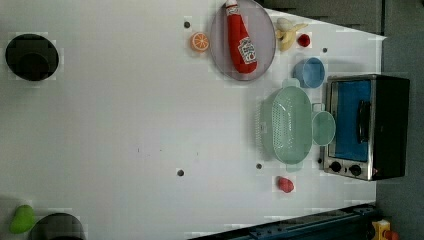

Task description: Drag strainer right to left.

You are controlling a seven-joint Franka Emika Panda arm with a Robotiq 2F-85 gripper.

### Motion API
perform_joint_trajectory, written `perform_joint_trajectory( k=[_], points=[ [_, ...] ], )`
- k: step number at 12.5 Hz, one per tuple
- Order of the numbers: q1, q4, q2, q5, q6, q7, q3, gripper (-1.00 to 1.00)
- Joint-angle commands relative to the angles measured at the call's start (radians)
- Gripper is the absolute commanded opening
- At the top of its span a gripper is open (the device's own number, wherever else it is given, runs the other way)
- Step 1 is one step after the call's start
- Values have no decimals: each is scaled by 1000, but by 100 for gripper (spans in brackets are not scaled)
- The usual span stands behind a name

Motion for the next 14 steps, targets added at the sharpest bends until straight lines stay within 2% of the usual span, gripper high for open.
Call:
perform_joint_trajectory(
  k=[1,7,11,14],
  points=[
    [-4,-169,140,15,139,19,4,100],
    [-4,-397,273,15,592,264,11,100],
    [-3,-461,442,15,806,519,22,100],
    [-3,-462,592,15,925,559,27,100]
  ],
)
